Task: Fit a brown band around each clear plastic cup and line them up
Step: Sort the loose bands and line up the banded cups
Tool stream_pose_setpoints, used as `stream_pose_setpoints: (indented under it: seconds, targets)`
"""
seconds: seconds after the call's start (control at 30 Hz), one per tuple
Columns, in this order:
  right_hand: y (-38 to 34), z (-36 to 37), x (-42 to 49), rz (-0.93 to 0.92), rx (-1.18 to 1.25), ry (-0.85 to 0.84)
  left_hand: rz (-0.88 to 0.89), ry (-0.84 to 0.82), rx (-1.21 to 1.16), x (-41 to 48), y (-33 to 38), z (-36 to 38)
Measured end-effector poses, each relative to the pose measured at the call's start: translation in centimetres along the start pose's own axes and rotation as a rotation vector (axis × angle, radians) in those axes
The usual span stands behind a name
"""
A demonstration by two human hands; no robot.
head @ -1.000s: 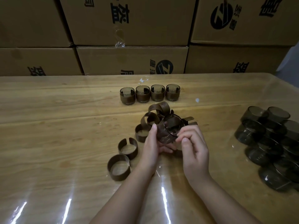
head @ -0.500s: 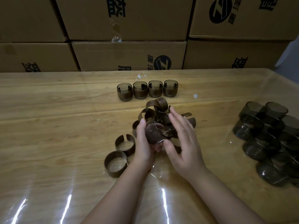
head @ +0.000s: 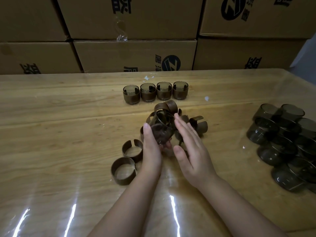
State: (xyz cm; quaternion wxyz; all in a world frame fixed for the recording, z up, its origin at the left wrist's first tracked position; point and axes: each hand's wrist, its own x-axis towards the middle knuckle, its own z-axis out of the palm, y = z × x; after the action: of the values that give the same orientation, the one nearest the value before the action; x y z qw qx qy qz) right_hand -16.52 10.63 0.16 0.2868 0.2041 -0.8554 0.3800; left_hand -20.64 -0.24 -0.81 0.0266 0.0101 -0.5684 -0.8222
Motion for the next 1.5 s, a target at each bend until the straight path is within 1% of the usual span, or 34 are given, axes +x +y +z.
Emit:
stream_pose_setpoints:
  seconds: [0.17, 0.33, 0.47, 0.57, 0.67, 0.77, 0.83, 0.9, 1.03, 1.17, 1.3, 1.5]
  targets:
    - [0.0, 0.2, -0.1, -0.004, -0.013, 0.016, 0.106, -0.02, 0.084, -0.3, 0.4, 0.3]
    - [-0.1, 0.2, -0.1, -0.019, -0.009, 0.038, 0.161, -0.005, 0.118, -0.5, 0.7, 0.5]
    - [-0.1, 0.1, 0.0, -0.012, -0.001, 0.062, 0.227, -0.023, 0.194, -0.9, 0.9, 0.4]
    - [0.1, -0.2, 0.1, -0.004, 0.001, 0.065, 0.234, -0.011, 0.242, -1.2, 1.1, 0.3]
    - [0.4, -0.5, 0.2, 0.06, 0.04, 0.085, 0.23, -0.033, 0.265, -1.1, 1.1, 0.3]
    - [0.6, -0.7, 0.2, 0.134, 0.121, 0.102, 0.228, -0.066, 0.239, -1.2, 0.6, 0.4]
    - [0.6, -0.7, 0.2, 0.15, 0.158, 0.094, 0.227, -0.079, 0.231, -1.2, 0.3, 0.3]
    - [0.6, -0.6, 0.2, 0.154, 0.177, 0.078, 0.223, -0.069, 0.227, -1.2, 0.3, 0.3]
    - [0.5, -0.4, 0.0, 0.165, 0.178, 0.024, 0.217, -0.032, 0.143, -1.1, 0.6, 0.4]
    - [0.2, -0.2, -0.1, 0.154, 0.157, -0.012, 0.26, 0.034, 0.103, -0.9, 0.6, 0.3]
    - [0.0, -0.2, -0.2, 0.142, 0.131, -0.016, 0.275, 0.105, 0.12, -1.0, 0.3, 0.5]
    - [-0.1, 0.0, -0.2, 0.132, 0.09, -0.022, 0.271, 0.122, 0.179, -0.7, -0.1, 0.4]
